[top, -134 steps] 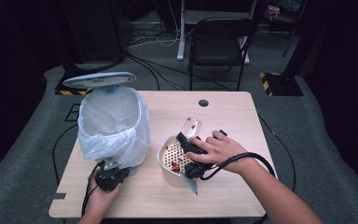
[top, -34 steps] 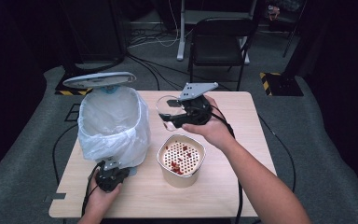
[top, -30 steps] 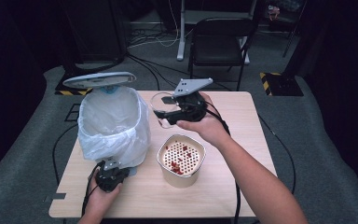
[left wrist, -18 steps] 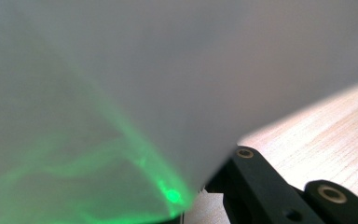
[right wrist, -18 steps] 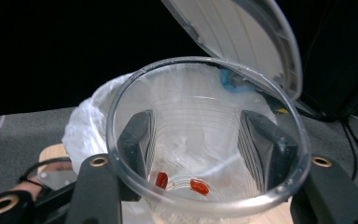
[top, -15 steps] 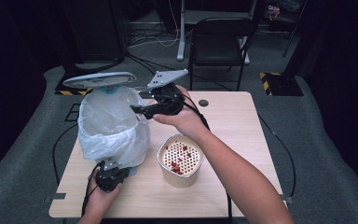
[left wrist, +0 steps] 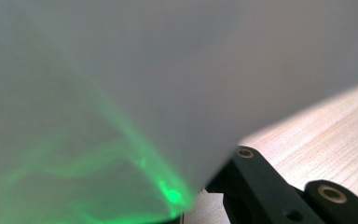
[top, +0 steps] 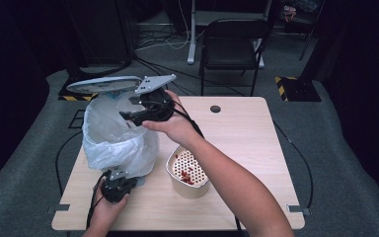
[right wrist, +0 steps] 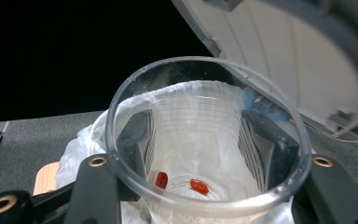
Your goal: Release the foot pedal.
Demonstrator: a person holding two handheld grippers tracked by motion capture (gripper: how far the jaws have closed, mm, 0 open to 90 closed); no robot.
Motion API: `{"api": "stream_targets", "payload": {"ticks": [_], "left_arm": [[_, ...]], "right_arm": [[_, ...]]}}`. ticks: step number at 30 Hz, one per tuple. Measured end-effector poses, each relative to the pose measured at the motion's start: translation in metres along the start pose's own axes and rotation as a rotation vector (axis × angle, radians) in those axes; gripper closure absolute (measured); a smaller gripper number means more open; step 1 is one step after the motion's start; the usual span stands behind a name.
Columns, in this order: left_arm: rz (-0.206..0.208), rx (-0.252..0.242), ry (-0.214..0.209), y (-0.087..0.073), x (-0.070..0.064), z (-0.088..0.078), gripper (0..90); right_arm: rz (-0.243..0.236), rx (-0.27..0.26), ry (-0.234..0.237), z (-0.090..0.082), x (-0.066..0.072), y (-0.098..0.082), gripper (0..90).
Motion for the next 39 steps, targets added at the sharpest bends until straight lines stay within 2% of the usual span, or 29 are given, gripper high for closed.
{"api": "stream_targets", "payload": {"ticks": [1,3,4,5,6,9,13,15,18,20,26,28,30,32,34,37,38,39], "left_arm": [[0.015,0.011,-0.006,0.0,0.001,-0.001,88.3],[-0.006,-0.002,-0.001,0.0,0.0,0.0,88.2],[0.002,0.003,0.001,0.0,0.0,0.0,88.2],[-0.053,-0.032,0.002,0.002,-0.003,0.002,88.2],[-0.064,-0.041,0.003,0.002,-0.004,0.002,88.2],[-0.058,-0.041,0.0,0.002,-0.004,0.002,88.2],[-0.061,-0.04,-0.001,0.002,-0.004,0.002,88.2],[-0.061,-0.04,-0.001,0.002,-0.004,0.002,88.2],[-0.044,-0.043,-0.001,0.002,-0.002,0.002,88.2],[-0.064,-0.041,-0.001,0.002,-0.004,0.002,88.2],[-0.061,-0.042,0.0,0.002,-0.004,0.002,88.2],[-0.06,-0.041,0.001,0.002,-0.004,0.002,88.2],[-0.06,-0.039,-0.002,0.002,-0.004,0.002,88.2],[-0.06,-0.04,0.001,0.002,-0.004,0.002,88.2],[-0.063,-0.041,0.0,0.002,-0.004,0.002,88.2],[-0.064,-0.047,0.002,0.002,-0.004,0.003,88.2],[0.002,-0.006,-0.008,0.0,0.001,0.0,88.2],[0.046,0.043,-0.004,-0.002,0.005,-0.002,88.1]], "right_arm": [[0.002,0.005,0.002,0.004,0.001,0.0,44.8],[0.011,0.007,0.008,0.011,0.002,-0.001,44.4],[0.015,0.012,0.012,0.015,0.002,-0.001,44.2],[0.016,0.017,0.014,0.017,0.003,-0.002,44.0],[0.015,0.028,0.011,0.022,0.003,-0.003,43.6],[0.017,0.048,-0.003,0.032,0.003,-0.006,42.8],[0.037,0.049,-0.003,0.041,0.003,-0.008,41.2],[0.025,0.052,-0.009,0.045,0.004,-0.008,35.8],[0.027,0.09,-0.039,0.05,0.005,-0.012,27.8],[0.04,0.125,-0.053,0.052,0.005,-0.013,24.0],[0.046,0.17,-0.059,0.048,0.003,-0.013,17.8],[0.047,0.211,-0.071,0.045,0.003,-0.013,15.2],[0.038,0.276,-0.079,0.041,0.003,-0.013,15.1],[0.02,0.279,-0.099,0.037,0.003,-0.012,15.3],[0.013,0.285,-0.101,0.032,0.001,-0.012,15.3],[0.017,0.266,-0.095,0.024,-0.001,-0.012,17.8],[0.017,0.247,-0.087,0.02,-0.001,-0.012,19.3],[0.023,0.243,-0.084,0.017,-0.002,-0.012,20.3]]}}
Point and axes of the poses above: each handheld gripper's, and its own axes: z roughly forward along the jaws, y roughly out of its top, x roughly to its left, the point moved 3 cm from there along z, roughly forward along the jaws, and after that the axes turned 15 degrees about z, right-handed, at the moved point
